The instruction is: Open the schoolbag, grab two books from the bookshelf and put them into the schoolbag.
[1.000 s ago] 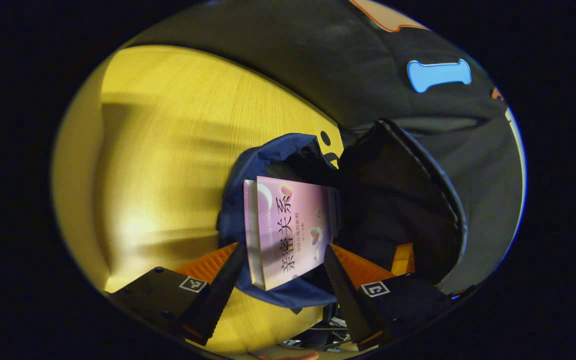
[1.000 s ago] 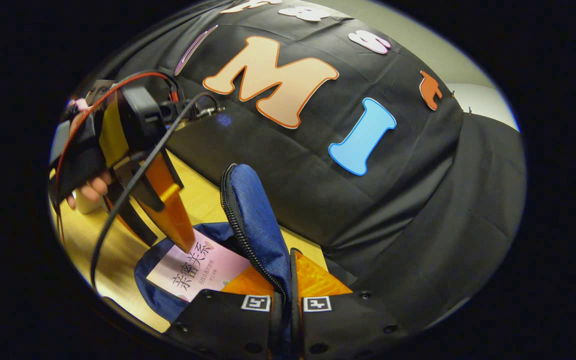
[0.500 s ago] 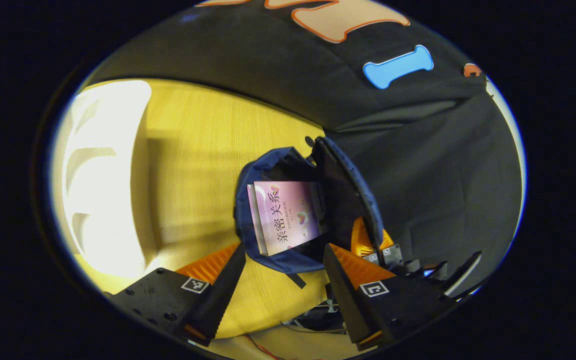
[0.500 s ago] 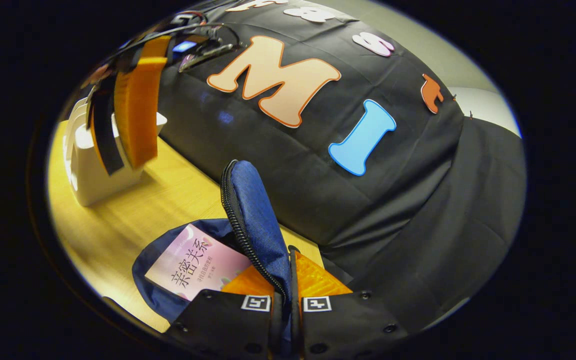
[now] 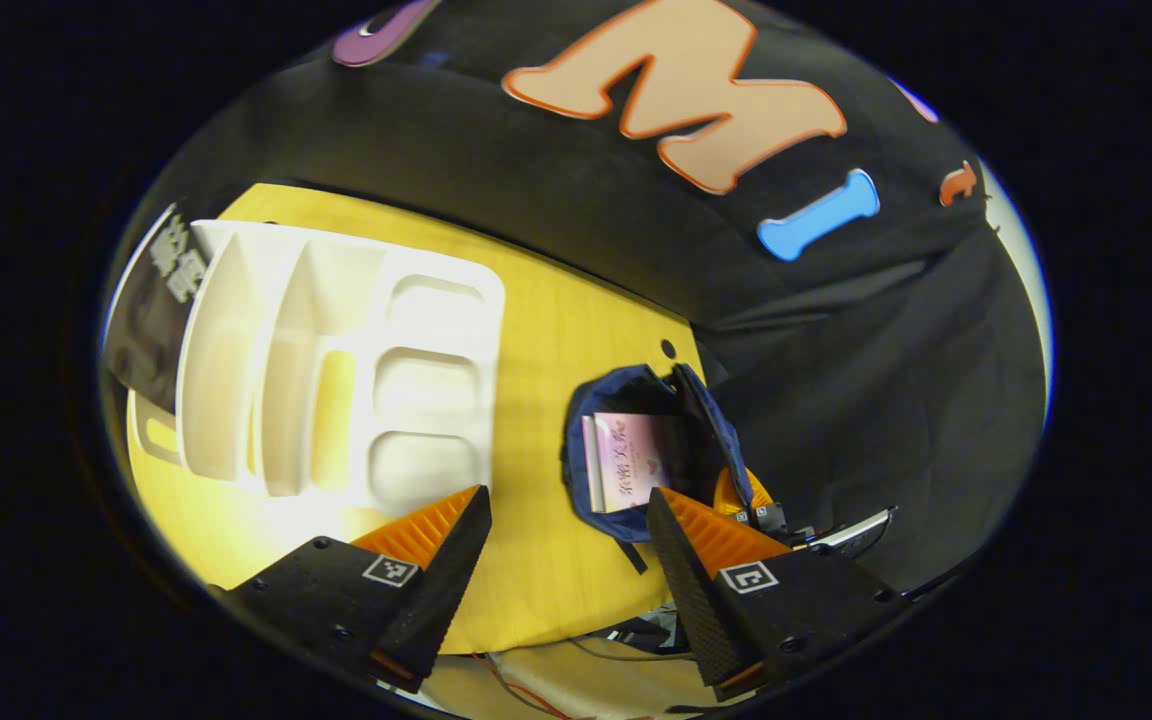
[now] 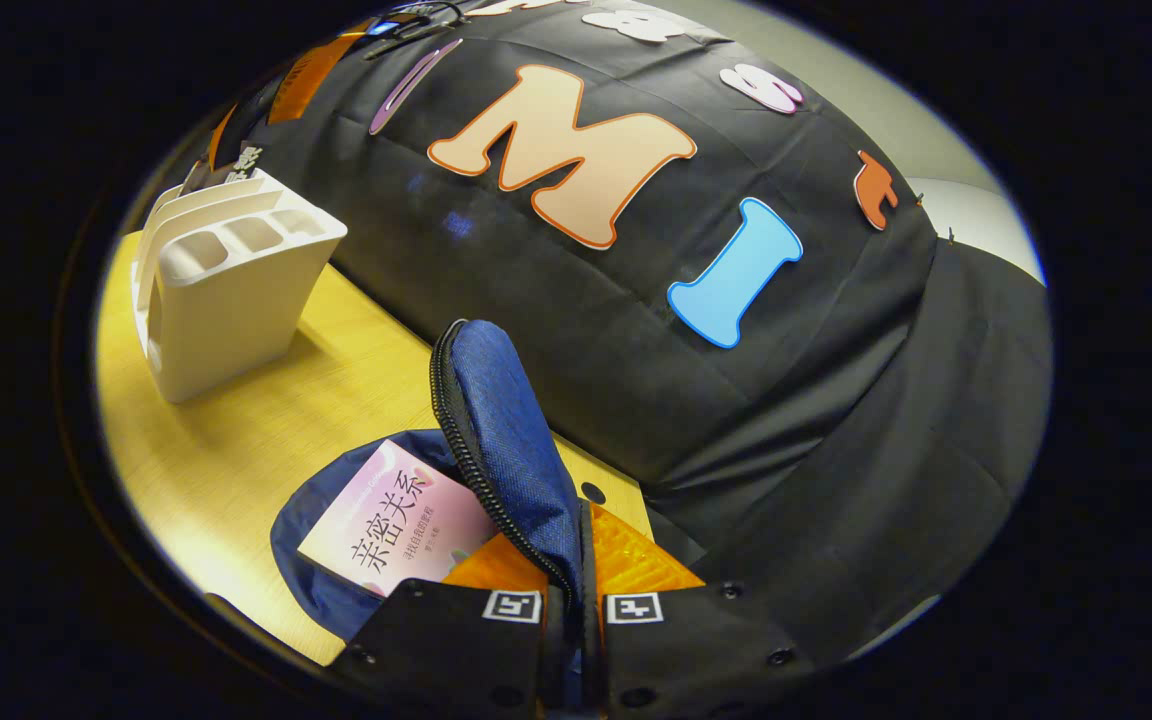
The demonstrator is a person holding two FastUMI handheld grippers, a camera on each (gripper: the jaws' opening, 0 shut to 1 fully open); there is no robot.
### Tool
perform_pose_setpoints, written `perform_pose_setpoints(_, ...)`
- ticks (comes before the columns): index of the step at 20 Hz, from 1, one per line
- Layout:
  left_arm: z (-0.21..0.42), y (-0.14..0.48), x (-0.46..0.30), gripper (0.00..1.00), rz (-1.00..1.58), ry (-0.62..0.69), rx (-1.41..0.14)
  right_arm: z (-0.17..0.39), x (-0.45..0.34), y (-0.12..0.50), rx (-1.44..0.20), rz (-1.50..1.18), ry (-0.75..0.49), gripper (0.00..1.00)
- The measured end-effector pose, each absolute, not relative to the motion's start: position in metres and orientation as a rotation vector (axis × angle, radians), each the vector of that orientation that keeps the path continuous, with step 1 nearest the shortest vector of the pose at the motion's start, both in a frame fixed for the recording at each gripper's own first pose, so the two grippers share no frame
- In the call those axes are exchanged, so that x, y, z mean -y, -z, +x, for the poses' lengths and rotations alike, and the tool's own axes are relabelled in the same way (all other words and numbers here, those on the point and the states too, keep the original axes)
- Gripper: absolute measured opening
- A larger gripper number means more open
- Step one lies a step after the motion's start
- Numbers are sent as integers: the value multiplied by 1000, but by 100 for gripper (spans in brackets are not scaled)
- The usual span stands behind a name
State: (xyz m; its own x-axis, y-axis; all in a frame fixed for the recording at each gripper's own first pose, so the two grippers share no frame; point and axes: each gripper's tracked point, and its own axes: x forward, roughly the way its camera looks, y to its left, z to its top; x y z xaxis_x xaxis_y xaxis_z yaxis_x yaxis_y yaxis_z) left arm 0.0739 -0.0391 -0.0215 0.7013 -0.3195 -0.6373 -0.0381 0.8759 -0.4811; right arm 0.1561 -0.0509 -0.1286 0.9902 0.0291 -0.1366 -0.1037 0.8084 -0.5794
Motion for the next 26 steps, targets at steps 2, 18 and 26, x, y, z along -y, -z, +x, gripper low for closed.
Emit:
perform_pose_setpoints(2,62,11,-2,94,-470,89,-759,157,49,130,-133,-627,-69,12)
perform_pose_setpoints(18,30,-11,-245,87,-291,-304,-796,158,40,149,-222,-638,-4,10)
perform_pose_setpoints(26,60,32,-275,80,-317,-272,-907,158,36,154,-257,-643,36,11)
